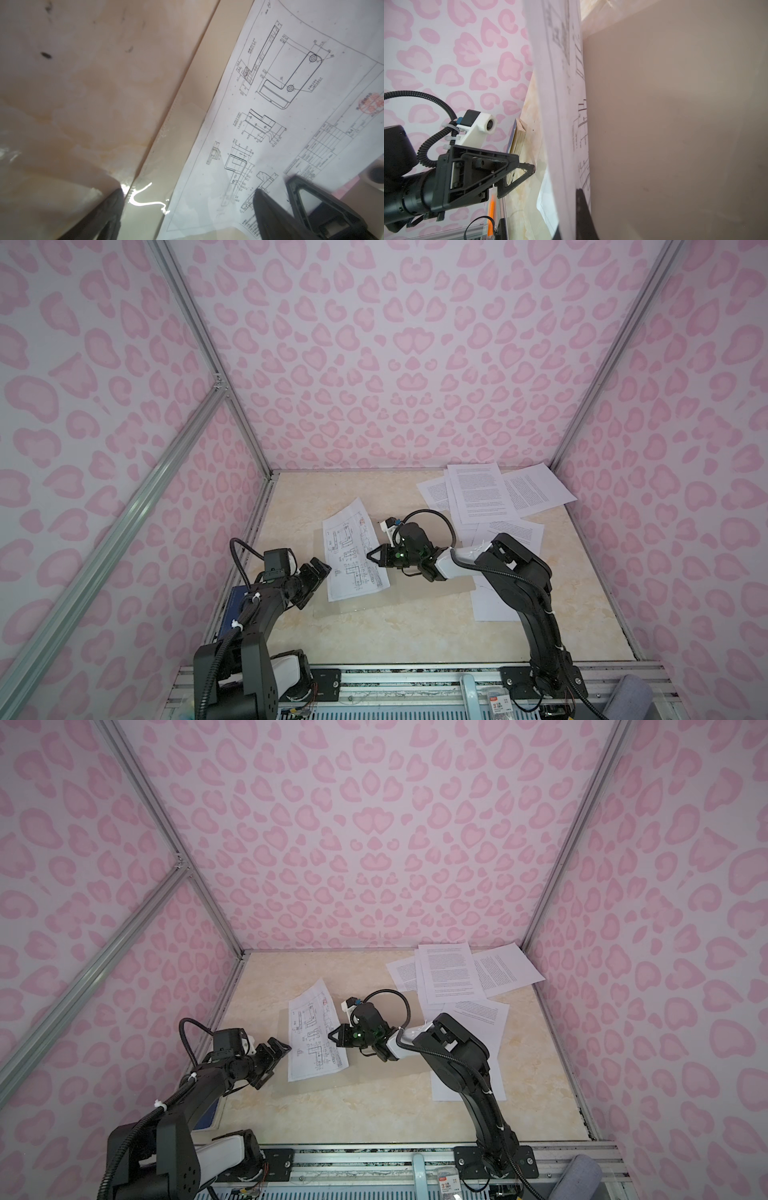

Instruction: Put the files into the folder

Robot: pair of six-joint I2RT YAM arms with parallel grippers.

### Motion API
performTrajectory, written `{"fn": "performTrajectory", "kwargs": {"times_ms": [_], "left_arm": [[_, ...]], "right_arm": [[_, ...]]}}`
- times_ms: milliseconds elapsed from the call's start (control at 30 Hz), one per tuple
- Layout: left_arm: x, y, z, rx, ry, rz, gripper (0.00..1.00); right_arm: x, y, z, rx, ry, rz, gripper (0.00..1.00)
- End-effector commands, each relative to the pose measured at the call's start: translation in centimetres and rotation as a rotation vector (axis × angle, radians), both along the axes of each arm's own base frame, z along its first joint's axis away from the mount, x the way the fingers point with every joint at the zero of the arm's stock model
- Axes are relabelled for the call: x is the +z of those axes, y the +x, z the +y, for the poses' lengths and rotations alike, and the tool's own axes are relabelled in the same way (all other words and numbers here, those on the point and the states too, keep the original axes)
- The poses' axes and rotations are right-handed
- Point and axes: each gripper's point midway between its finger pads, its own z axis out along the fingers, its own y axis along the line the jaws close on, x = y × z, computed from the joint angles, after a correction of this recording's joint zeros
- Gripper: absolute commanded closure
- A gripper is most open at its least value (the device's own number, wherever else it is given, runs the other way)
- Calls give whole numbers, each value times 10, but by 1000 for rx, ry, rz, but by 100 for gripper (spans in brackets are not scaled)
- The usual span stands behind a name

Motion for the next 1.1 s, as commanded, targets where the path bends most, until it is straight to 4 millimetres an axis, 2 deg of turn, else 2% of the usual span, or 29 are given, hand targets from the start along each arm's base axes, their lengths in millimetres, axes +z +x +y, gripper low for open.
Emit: {"fn": "performTrajectory", "kwargs": {"times_ms": [0,233,567,900,1067], "left_arm": [[-13,-19,-1,17,-5,96,2],[-10,-18,-1,16,-5,93,2],[-5,-14,-2,15,-15,76,2],[-4,-13,-3,14,-25,70,2],[-2,-13,-3,14,-25,61,2]], "right_arm": [[6,0,5,-3,90,1,100],[11,8,0,-16,225,34,100],[16,1,11,21,208,37,100],[19,5,26,38,227,51,100],[23,7,22,29,201,17,100]]}}
